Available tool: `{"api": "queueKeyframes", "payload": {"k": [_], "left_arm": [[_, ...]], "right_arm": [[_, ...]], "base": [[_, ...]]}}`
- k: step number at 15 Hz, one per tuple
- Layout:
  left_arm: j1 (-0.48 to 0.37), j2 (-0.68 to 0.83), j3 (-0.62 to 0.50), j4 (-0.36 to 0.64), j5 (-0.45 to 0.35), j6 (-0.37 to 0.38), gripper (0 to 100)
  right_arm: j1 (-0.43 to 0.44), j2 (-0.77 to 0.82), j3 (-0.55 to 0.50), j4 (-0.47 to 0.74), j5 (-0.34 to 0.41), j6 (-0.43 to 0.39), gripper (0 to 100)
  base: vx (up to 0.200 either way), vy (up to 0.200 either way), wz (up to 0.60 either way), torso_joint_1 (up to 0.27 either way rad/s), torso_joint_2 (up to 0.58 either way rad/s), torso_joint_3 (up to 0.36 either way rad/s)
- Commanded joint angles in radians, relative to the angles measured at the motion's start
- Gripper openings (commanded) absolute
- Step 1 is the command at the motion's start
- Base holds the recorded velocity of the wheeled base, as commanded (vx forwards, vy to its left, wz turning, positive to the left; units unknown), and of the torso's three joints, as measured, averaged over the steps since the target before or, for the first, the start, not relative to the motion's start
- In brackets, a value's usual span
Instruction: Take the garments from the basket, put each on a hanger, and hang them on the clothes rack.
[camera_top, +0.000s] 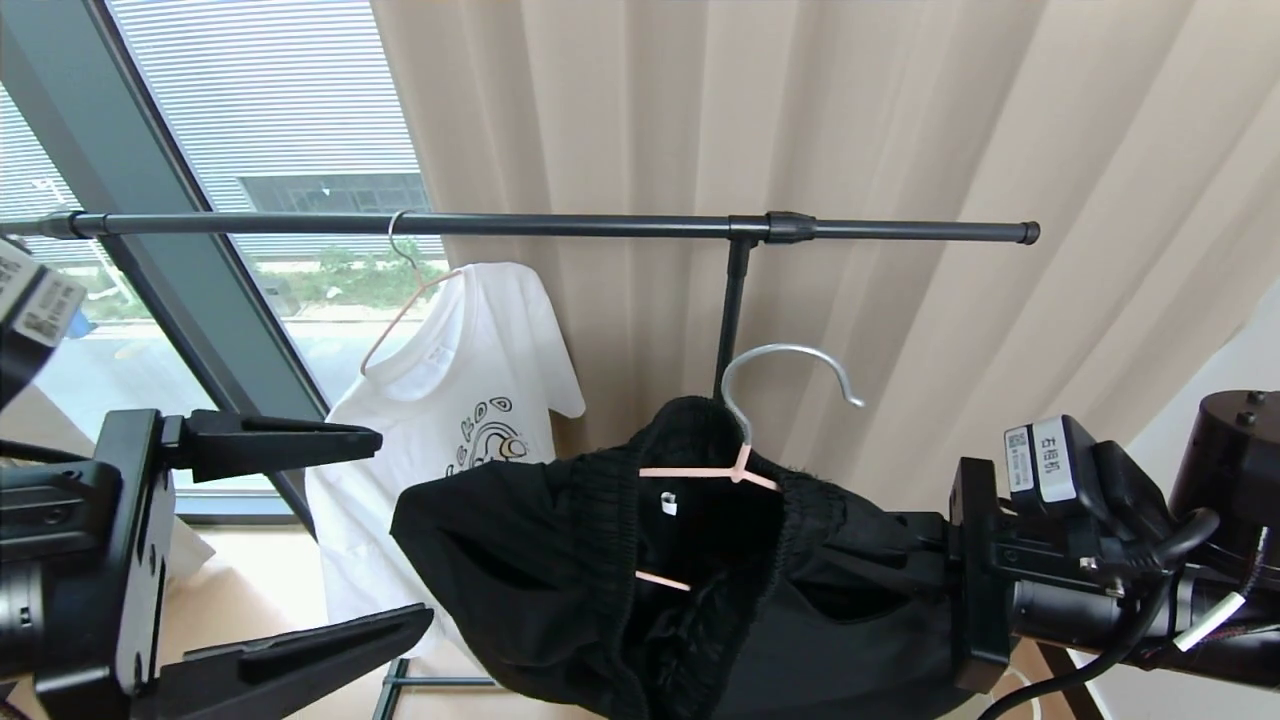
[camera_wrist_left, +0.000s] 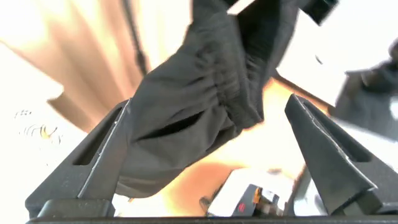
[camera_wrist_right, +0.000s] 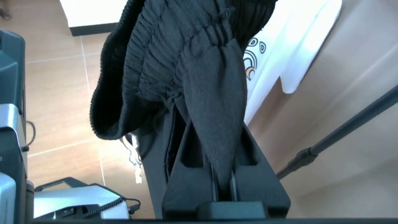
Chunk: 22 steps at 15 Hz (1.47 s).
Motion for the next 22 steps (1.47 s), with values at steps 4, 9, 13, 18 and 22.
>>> {"api": "queueKeyframes", "payload": {"k": [4,9,13,18,22], "left_arm": [[0.016,0.203,-0.046,0.016,-0.068,0.242,100],[0.014,0.317,-0.048,0.006,-0.155,0.333,100],[0.008,0.378,-0.08,0.005,-0.181,0.351,100],[-0.035,0.401,-0.101,0.003,-0.186,0.35,100],[-0.058,0.406,-0.098,0.005,-0.184,0.348,100]], "right_arm": [[-0.003,-0.013,0.028,-0.007,0.002,-0.026,0],[0.004,-0.013,0.039,-0.008,0.007,-0.049,0],[0.028,-0.013,0.051,-0.008,0.028,-0.073,0],[0.068,-0.008,0.05,-0.008,0.03,-0.072,0],[0.07,-0.01,0.047,-0.01,0.03,-0.07,0]], "base": [[0.0,0.0,0.0,0.0,0.0,0.0],[0.0,0.0,0.0,0.0,0.0,0.0],[0.0,0.0,0.0,0.0,0.0,0.0],[0.0,0.0,0.0,0.0,0.0,0.0],[0.0,0.0,0.0,0.0,0.0,0.0]]}}
